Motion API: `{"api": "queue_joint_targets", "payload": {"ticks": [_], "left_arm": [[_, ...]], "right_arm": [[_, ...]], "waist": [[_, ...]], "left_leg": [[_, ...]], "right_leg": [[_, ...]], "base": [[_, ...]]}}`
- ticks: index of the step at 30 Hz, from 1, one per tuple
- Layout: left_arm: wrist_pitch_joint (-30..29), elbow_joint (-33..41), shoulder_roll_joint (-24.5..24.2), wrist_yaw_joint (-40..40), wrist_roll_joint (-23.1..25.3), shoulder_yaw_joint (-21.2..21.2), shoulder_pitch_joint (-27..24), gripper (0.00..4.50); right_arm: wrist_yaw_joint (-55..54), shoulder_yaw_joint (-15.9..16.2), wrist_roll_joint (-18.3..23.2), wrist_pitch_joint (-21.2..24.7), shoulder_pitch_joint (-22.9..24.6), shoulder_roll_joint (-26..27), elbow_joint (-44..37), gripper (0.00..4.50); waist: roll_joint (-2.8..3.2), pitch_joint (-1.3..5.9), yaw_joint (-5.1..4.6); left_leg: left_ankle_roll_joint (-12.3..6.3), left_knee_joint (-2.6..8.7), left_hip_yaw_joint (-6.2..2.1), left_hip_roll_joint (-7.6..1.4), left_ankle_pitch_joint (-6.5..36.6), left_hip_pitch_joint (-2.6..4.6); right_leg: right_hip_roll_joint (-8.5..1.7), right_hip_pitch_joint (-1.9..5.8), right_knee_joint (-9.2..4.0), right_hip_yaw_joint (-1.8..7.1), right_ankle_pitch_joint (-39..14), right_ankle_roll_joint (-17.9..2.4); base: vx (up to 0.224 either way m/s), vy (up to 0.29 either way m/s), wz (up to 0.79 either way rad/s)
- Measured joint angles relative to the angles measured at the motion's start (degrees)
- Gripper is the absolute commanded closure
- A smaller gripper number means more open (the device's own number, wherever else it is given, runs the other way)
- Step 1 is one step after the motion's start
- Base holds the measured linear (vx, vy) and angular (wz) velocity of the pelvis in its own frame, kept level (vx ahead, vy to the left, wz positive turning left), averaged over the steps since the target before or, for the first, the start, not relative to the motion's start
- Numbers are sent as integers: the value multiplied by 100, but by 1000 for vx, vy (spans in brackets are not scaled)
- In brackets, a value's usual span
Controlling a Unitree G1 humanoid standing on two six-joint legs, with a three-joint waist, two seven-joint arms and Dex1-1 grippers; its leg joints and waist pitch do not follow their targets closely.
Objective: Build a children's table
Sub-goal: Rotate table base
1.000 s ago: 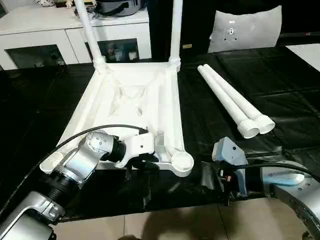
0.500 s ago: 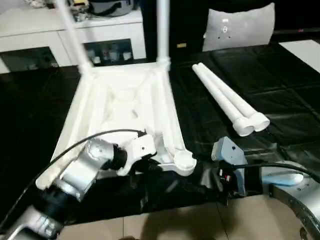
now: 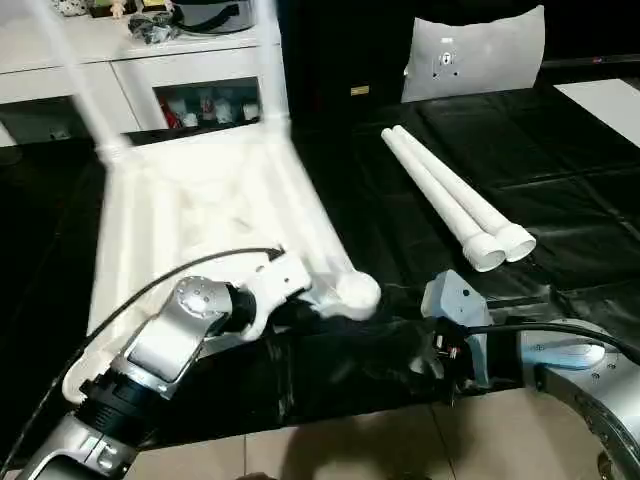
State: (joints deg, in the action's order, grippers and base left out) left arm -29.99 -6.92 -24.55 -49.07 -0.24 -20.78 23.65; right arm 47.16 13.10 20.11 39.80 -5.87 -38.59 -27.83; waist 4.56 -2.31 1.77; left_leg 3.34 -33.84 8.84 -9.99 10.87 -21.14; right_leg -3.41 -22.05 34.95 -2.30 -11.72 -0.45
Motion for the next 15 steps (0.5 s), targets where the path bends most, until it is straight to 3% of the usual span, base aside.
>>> {"api": "queue_joint_targets", "payload": {"ticks": [5,8,15], "left_arm": [[271,-323,46,153,0,90,94,447],[389,-340,91,106,-43,132,89,393],[544,433,279,84,-575,574,-78,351]], "right_arm": [[-106,-1,-59,-44,-6,54,50,0],[-239,-6,-142,-67,-13,123,168,0],[-728,-158,-241,-146,-63,489,231,0]], "waist": [[0,0,29],[-4,-3,69],[2,3,148]], "left_leg": [[0,-4,0,1,0,-5],[0,-5,-1,2,0,-9],[0,-5,-1,2,-1,-1]], "right_leg": [[-1,0,-1,0,0,0],[-3,-1,-1,-1,0,0],[-5,3,2,0,0,-1]], "base": [[0,0,0],[0,0,0],[0,0,0]]}}
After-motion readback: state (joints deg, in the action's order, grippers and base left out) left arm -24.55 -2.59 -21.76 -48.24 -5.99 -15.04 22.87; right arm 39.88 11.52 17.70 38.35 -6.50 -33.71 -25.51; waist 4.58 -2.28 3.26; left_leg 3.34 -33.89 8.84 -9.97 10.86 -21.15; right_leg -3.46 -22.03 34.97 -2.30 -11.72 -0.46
